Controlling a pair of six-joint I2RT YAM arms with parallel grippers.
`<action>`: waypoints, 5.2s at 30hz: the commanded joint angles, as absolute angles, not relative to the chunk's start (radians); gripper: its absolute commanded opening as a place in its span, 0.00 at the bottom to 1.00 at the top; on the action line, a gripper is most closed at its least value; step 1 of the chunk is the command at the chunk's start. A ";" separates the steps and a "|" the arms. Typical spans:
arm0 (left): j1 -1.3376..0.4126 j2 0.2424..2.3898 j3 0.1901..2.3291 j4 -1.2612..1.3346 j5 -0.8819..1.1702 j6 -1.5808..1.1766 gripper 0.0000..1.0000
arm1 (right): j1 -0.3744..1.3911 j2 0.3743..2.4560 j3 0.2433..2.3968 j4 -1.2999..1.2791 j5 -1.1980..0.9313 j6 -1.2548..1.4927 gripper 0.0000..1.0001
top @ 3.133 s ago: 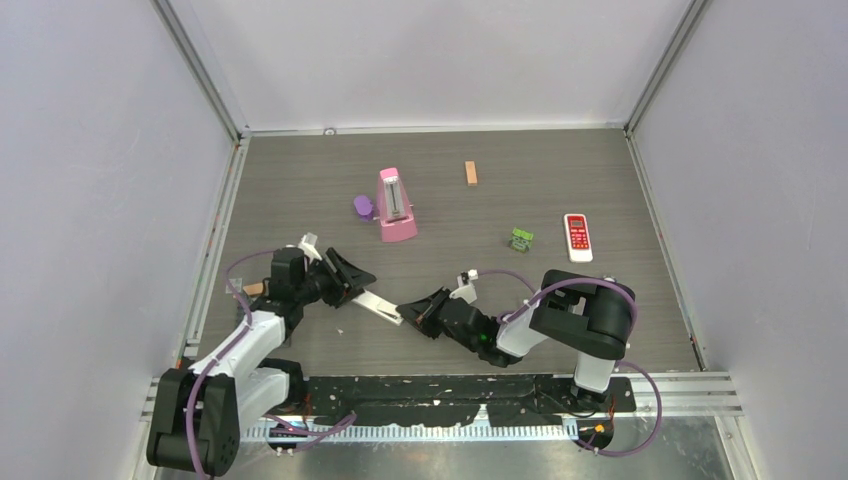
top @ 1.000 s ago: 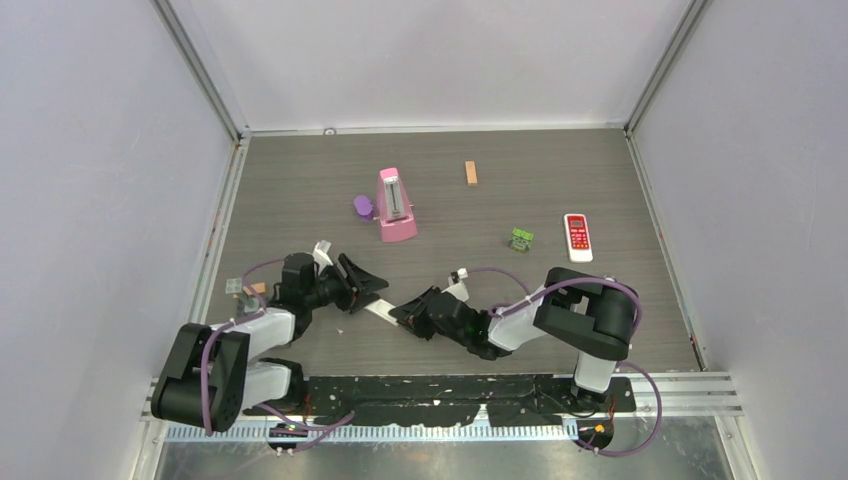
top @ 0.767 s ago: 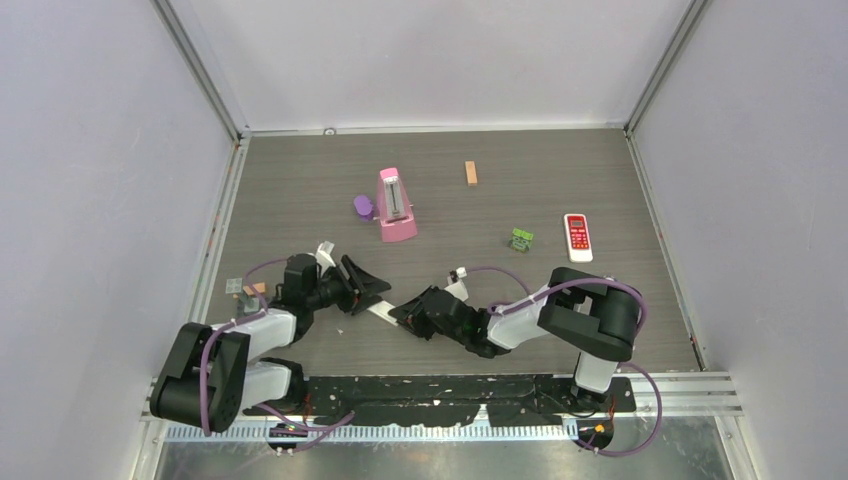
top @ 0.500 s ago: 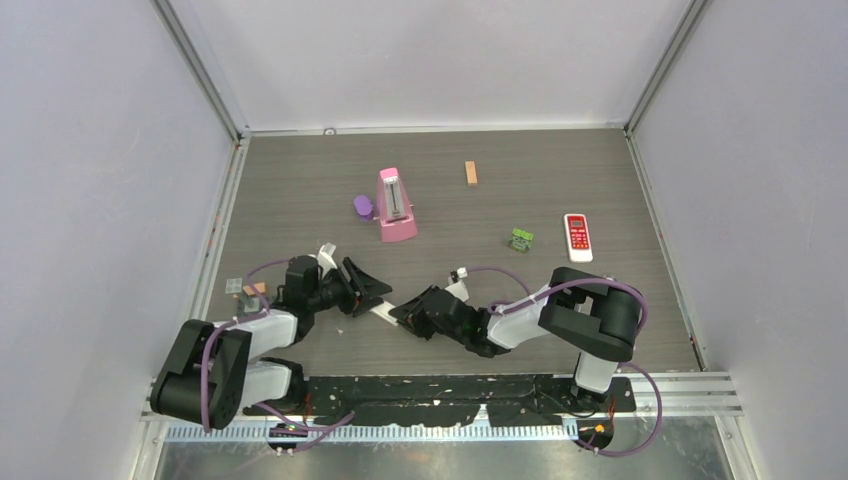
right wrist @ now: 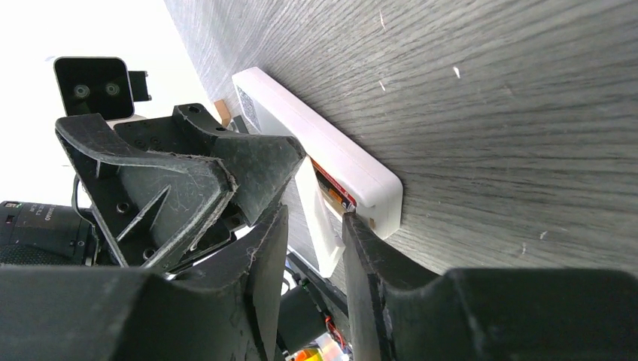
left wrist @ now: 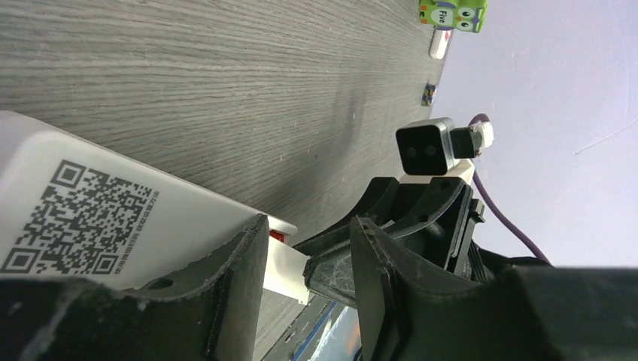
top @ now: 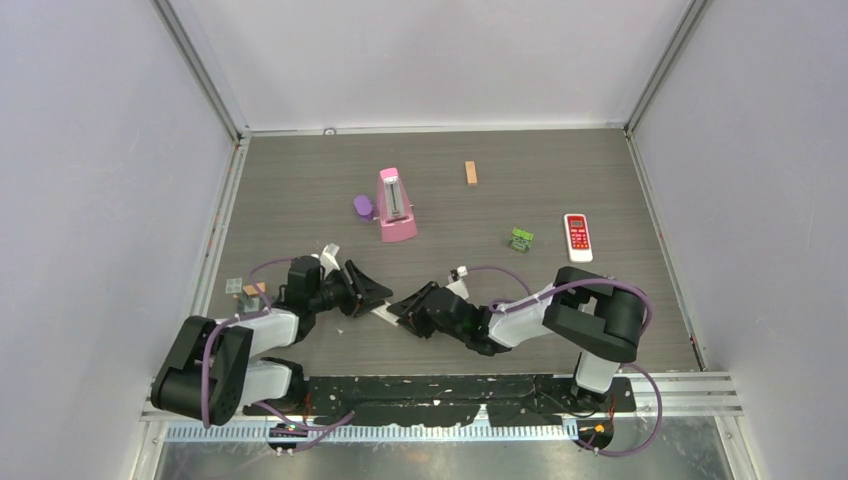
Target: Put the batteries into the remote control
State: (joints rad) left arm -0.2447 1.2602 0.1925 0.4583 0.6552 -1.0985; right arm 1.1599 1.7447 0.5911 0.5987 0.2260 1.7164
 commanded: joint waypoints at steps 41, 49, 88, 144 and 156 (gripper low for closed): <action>-0.253 1.150 0.214 0.295 0.636 -1.049 0.59 | 1.129 1.722 0.633 0.524 0.115 1.536 0.36; -0.253 1.133 0.222 0.275 0.634 -1.046 0.59 | 1.121 1.707 0.623 0.461 0.110 1.535 0.19; -0.253 1.017 0.251 0.253 0.613 -1.023 0.61 | 1.068 1.797 0.482 0.819 -0.051 1.592 0.05; -0.253 1.070 0.263 0.267 0.591 -1.013 0.60 | 1.051 1.867 0.528 0.747 -0.071 1.552 0.13; -0.253 1.003 0.288 0.134 0.405 -0.956 0.59 | 1.051 1.823 0.577 0.524 -0.041 1.516 0.24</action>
